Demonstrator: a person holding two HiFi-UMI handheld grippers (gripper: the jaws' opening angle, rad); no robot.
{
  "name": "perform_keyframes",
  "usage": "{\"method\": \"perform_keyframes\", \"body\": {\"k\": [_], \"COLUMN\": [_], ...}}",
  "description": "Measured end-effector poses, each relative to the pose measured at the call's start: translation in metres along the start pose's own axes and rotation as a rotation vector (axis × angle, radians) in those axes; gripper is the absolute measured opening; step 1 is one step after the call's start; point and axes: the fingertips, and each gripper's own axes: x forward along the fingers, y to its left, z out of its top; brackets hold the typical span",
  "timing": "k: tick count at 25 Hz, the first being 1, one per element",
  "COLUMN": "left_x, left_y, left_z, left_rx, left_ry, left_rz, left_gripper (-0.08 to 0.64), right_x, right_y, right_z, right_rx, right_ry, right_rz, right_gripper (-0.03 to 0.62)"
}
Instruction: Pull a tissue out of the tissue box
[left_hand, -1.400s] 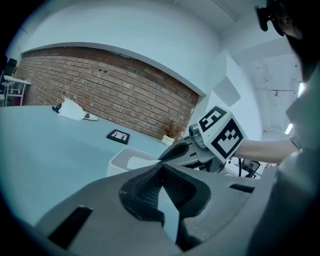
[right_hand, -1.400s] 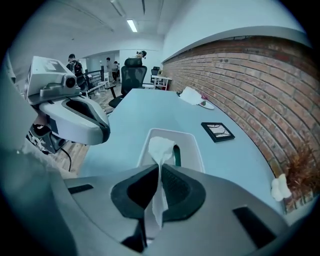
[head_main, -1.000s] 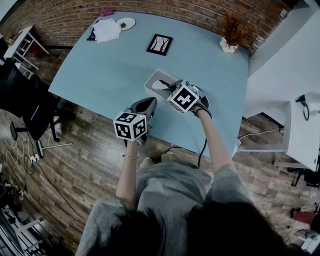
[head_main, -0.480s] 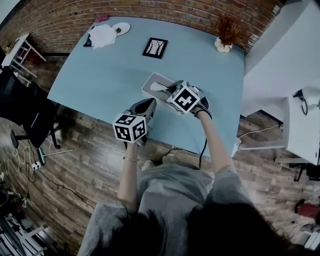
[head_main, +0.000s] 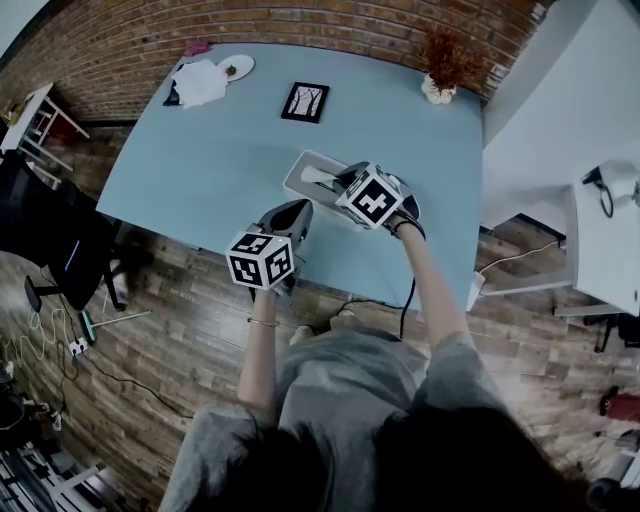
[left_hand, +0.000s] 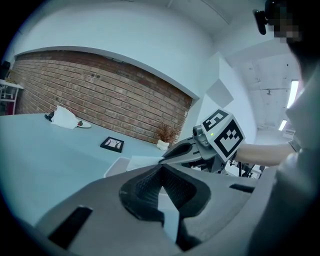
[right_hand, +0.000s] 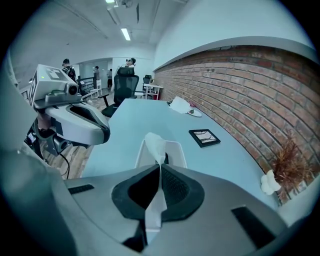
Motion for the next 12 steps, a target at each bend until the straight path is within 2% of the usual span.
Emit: {"method": "perform_keyframes", "body": {"k": [12], "left_x": [-0.004], "left_y": [-0.004], "left_z": [0.005], "left_rx": [0.027], "left_ry": [0.008], "left_rz": [-0.048], "left_gripper": [0.003], "right_x": [-0.019], "right_y": [-0.003], "right_z": [0.009], "right_rx": [0.057], "right_ry": [-0.039], "right_rz": [-0.032], "right_gripper": [0.002]}}
